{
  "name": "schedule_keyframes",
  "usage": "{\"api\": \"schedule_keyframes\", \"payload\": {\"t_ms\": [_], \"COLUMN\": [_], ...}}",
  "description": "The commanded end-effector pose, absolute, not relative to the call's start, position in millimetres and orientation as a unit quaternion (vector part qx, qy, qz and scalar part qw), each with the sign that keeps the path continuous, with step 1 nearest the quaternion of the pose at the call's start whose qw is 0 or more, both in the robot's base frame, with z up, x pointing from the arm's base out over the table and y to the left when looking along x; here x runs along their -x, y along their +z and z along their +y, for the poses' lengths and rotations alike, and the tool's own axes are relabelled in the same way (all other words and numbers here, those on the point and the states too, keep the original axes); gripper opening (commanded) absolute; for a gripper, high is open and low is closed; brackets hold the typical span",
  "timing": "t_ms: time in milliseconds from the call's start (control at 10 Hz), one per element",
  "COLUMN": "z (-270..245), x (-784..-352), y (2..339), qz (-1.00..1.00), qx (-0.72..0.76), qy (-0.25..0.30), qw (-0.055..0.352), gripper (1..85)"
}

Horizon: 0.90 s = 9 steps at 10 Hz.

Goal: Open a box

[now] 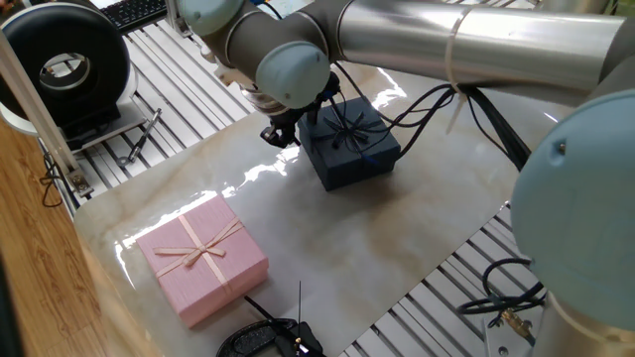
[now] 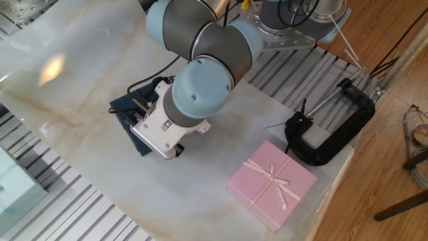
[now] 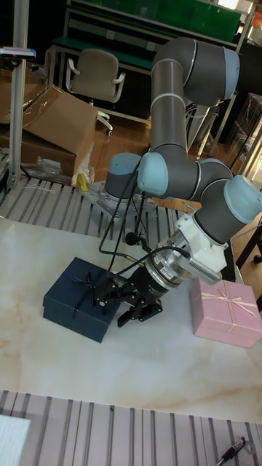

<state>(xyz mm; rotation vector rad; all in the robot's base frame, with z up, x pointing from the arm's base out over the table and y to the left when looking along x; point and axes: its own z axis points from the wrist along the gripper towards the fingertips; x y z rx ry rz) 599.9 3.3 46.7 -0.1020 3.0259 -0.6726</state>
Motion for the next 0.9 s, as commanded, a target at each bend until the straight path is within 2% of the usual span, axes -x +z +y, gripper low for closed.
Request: {"api": "schedule_keyframes", "payload": {"t_ms": [0, 700, 800], "z": [-2.2, -7.7, -12.1], "x": [-599.7, -604.0, -602.4], "y": [46.4, 40.8, 43.3], "qz": [0.975, 0.973, 0.972], "qx": [0.047, 0.042, 0.04], "qy": [-0.216, -0.225, -0.232], "qw": [0.017, 0.024, 0.021], "gripper": [51.3, 51.3, 49.3]}}
